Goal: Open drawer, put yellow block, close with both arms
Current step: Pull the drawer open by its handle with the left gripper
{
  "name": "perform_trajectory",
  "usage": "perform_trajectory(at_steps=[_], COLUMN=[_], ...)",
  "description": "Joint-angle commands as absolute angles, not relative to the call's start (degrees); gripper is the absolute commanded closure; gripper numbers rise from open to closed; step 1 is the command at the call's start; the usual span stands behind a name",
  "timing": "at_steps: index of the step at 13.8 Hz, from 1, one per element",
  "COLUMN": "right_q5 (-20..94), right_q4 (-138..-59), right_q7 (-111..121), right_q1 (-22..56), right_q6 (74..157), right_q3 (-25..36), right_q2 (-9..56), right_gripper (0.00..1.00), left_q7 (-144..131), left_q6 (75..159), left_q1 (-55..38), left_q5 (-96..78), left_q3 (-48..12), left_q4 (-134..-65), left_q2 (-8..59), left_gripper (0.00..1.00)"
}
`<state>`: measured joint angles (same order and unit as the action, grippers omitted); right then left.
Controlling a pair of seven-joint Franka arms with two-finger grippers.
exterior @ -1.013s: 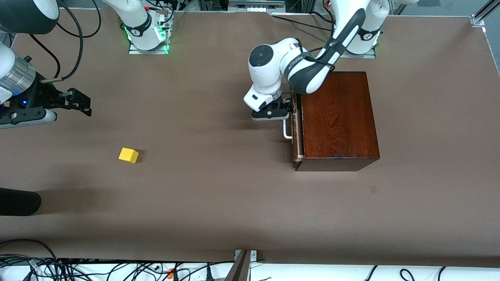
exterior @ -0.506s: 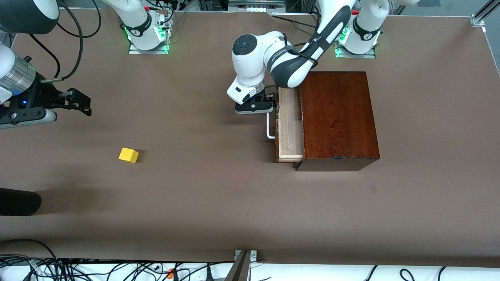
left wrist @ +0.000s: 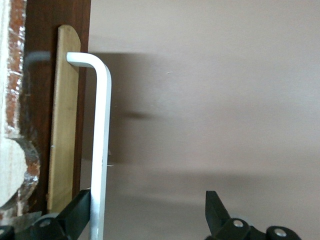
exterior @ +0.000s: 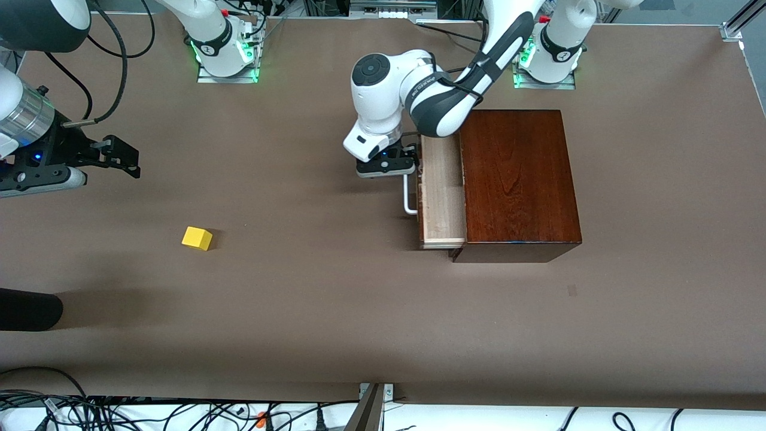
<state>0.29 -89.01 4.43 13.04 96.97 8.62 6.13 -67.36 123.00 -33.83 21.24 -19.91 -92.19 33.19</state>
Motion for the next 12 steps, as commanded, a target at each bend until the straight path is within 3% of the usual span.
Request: perform_trajectory(at_steps=[1, 5, 7, 12], right_q5=[0.9, 1.0, 1.0, 1.0], right_q4=[-87.4, -87.4, -87.4, -87.3], right_q7=[4.0, 4.1, 4.0, 4.2], right_q1=[12.8, 12.7, 12.7, 12.7], right_q6=[95.9, 96.0, 96.1, 95.9], right_q3=[8.6, 8.6, 8.6, 8.6], right_q2=[6.6, 6.6, 6.6, 6.6], right_gripper=[0.00, 0.00, 0.00, 0.00], left_q7=[-68.1, -67.2, -64.4, -47.2], left_q6=[123.0, 121.1, 115.8, 97.1], left_q1=[-34.9, -34.5, -34.0, -28.2], left_q5=[19.9, 19.8, 19.3, 11.8], left_q3=[-20.0, -20.0, -20.2, -20.1], left_q4=[-88.5, -88.4, -88.1, -79.1], left_q2=[34.9, 32.4, 30.3, 26.1], left_gripper=[0.00, 0.00, 0.00, 0.00])
